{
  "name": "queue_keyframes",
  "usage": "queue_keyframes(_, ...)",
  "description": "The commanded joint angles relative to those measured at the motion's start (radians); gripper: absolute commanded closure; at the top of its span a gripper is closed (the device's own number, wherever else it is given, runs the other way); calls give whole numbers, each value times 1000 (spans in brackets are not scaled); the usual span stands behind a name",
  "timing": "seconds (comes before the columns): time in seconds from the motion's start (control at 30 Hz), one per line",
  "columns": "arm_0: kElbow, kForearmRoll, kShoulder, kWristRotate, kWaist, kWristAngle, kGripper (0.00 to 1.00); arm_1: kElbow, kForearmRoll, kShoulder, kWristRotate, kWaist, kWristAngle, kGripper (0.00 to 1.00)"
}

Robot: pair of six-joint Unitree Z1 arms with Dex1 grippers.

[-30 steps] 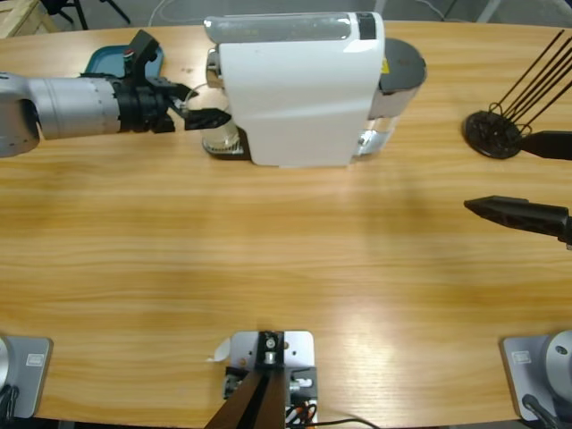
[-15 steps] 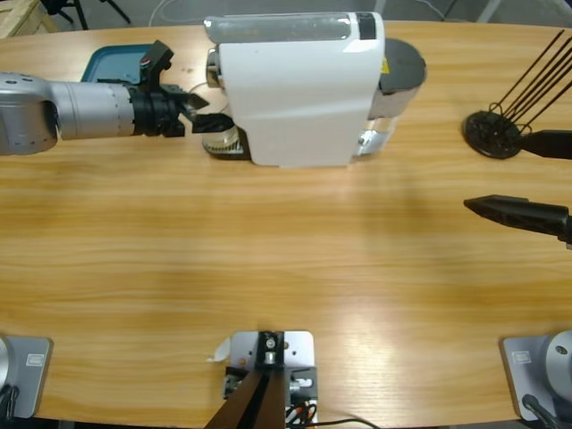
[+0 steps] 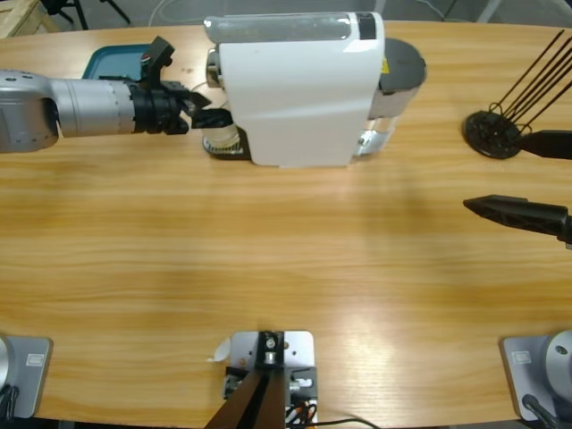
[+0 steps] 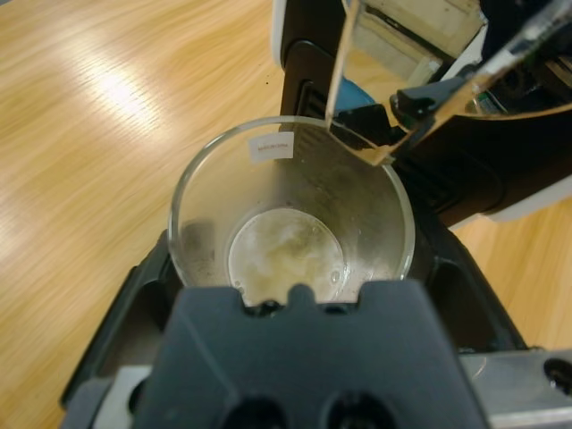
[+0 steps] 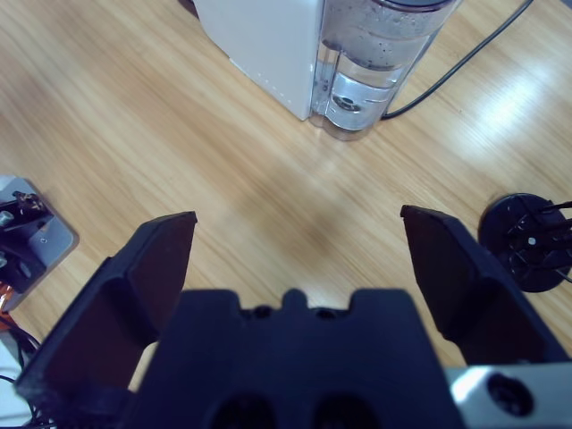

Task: Pour coffee

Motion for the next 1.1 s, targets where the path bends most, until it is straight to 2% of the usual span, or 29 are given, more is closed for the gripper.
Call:
queue_keyframes(0.03, 115, -21, -15, -11, 9, 65, 681, 36, -8, 7, -1, 12, -15, 0)
queue_keyframes(0.27, 199, -37, -156, -17, 152, 192, 681, 37, -9, 3, -1, 12, -13, 0)
queue_keyframes(0.43, 154, -35, -190, -30, 285, 199, 679, 38, -9, -1, -1, 12, -13, 0)
queue_keyframes(0.6, 78, -30, -118, -56, 390, 197, 676, 40, -11, -5, -1, 12, -15, 0)
queue_keyframes(1.0, 71, -18, 15, -83, 457, 199, 664, 43, -15, -11, -1, 12, -17, 0)
queue_keyframes(1.07, 75, 3, 31, -94, 465, 197, 564, 43, -15, -9, -1, 12, -18, 0)
queue_keyframes(1.1, 82, 2, 43, -95, 468, 196, 547, 43, -17, -9, -1, 12, -18, 0)
